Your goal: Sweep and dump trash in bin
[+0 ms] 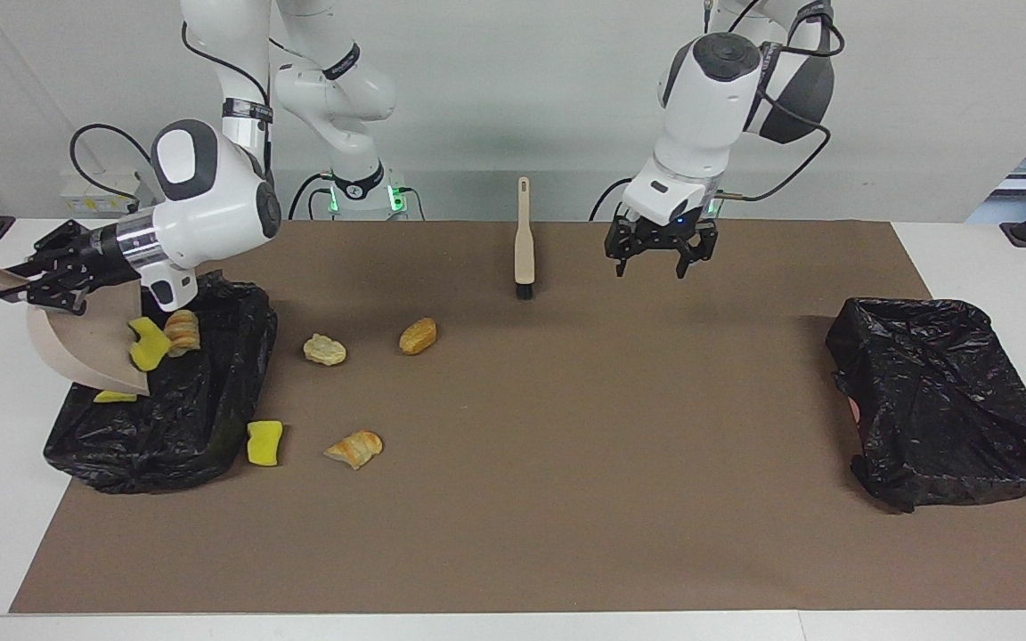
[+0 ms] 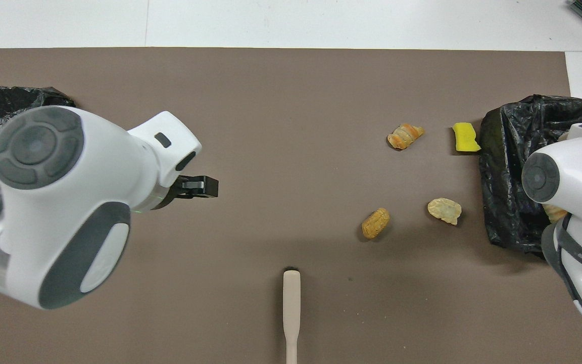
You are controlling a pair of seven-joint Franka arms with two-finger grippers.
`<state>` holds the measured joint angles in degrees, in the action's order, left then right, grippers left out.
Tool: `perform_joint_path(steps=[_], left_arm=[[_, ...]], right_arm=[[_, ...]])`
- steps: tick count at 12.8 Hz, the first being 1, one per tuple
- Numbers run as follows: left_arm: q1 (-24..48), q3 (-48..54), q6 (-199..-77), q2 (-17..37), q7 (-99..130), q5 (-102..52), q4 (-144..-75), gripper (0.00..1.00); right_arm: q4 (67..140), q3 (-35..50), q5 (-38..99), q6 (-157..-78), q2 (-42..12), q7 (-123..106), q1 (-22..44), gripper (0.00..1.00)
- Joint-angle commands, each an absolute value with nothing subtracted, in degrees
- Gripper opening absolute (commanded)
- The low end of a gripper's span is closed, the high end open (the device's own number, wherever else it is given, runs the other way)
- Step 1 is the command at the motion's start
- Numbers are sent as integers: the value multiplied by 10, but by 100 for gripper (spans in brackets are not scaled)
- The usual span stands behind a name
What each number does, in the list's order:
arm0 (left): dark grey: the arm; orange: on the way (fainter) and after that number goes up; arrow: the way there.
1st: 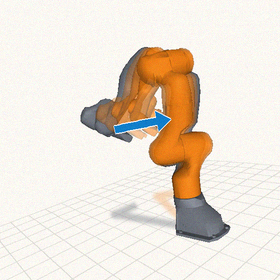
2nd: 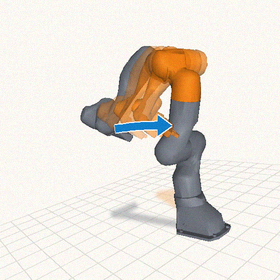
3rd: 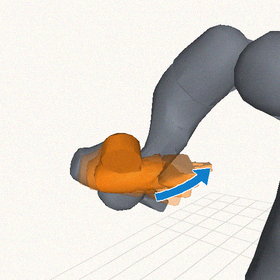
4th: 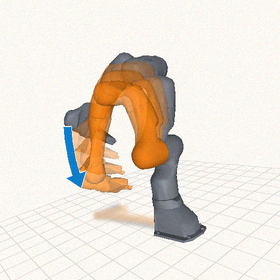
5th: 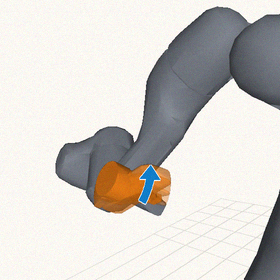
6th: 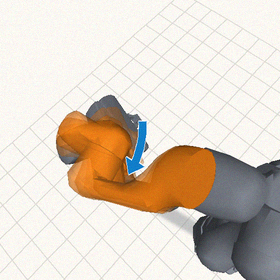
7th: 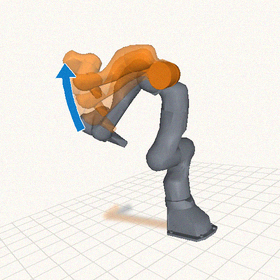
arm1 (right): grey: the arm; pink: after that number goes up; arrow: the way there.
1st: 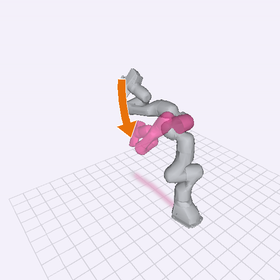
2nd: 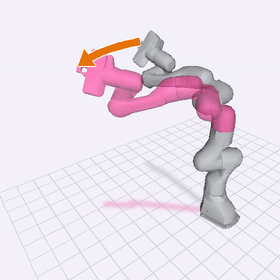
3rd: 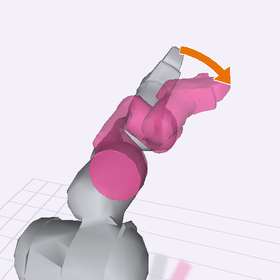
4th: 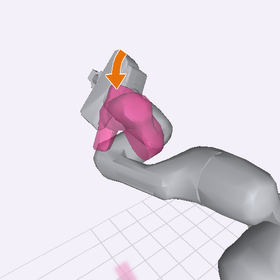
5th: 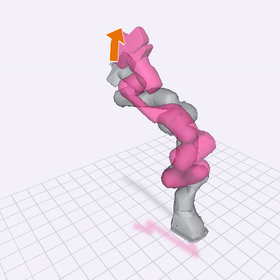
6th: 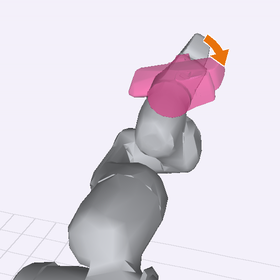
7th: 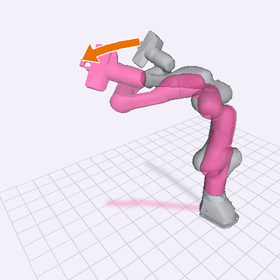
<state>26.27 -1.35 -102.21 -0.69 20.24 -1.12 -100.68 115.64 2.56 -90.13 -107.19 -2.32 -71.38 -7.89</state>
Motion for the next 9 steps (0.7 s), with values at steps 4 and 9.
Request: perform_joint_path(steps=[4, 9], left_arm=[[166, -10, -885, -4, 82, -9, -896, 100], [120, -11, -846, -3, 27, -7, -860, 100]], right_arm=[[1130, 29, -779, -1060, 17, -714, -80, 0], [1102, 30, -569, -1098, 10, -713, -78, 0]])
